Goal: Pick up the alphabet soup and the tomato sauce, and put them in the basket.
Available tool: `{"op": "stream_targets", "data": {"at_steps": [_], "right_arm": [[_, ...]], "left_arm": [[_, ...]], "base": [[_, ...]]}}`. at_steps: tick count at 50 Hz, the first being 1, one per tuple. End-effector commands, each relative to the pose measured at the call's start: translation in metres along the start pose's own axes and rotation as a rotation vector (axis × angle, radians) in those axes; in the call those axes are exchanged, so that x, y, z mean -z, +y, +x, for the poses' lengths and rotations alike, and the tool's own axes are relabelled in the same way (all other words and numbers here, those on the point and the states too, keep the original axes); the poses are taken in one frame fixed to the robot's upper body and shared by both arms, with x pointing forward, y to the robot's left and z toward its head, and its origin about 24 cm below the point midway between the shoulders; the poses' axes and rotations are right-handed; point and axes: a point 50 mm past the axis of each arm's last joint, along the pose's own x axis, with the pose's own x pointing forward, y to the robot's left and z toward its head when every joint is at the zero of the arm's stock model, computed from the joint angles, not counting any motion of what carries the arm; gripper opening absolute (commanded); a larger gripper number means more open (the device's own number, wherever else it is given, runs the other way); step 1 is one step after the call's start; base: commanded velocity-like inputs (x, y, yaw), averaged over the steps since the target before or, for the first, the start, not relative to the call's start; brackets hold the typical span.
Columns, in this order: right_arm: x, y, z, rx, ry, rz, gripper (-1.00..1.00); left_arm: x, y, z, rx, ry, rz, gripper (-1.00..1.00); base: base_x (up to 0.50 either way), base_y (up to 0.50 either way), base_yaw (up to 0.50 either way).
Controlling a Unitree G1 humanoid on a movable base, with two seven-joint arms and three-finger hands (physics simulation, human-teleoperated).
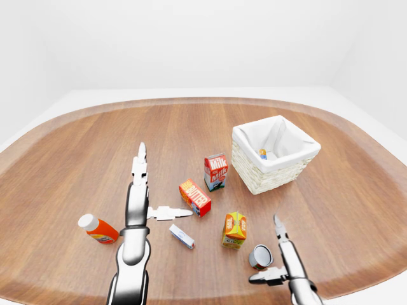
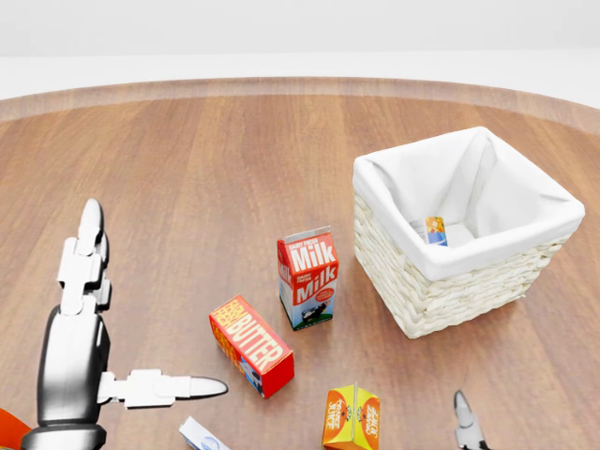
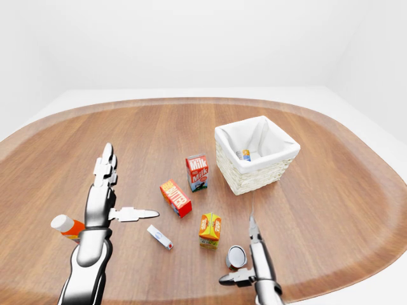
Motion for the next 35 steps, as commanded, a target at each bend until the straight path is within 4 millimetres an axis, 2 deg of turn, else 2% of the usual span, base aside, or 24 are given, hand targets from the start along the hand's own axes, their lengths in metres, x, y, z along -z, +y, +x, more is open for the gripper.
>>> {"op": "stream_targets", "data": {"at_steps": [1, 12, 26, 35], "right_arm": [[0.0046, 0.0038, 0.003, 0.0, 0.018, -0.027, 1.0], [0.0109, 0.007, 0.0066, 0.004, 0.042, -0.062, 1.0], [0.0053, 0.0061, 0.0085, 0.003, 0.016, -0.066, 1.0], [0.0094, 0.0086, 0.0109, 0.004, 0.033, -0.084, 1.0]], "left_arm": [[-0.0012, 0.0005, 0.0001, 0.003, -0.006, 0.01, 1.0], [-0.0022, 0.0008, 0.0005, 0.002, -0.011, 0.009, 1.0], [-0.0023, 0.0016, 0.0013, -0.001, -0.012, 0.007, 1.0], [-0.0019, 0.0013, 0.001, 0.001, -0.01, 0.008, 1.0]], "base": [[0.0, 0.0, 0.0], [0.0, 0.0, 0.0], [0.0, 0.0, 0.0], [0.0, 0.0, 0.0]]}}
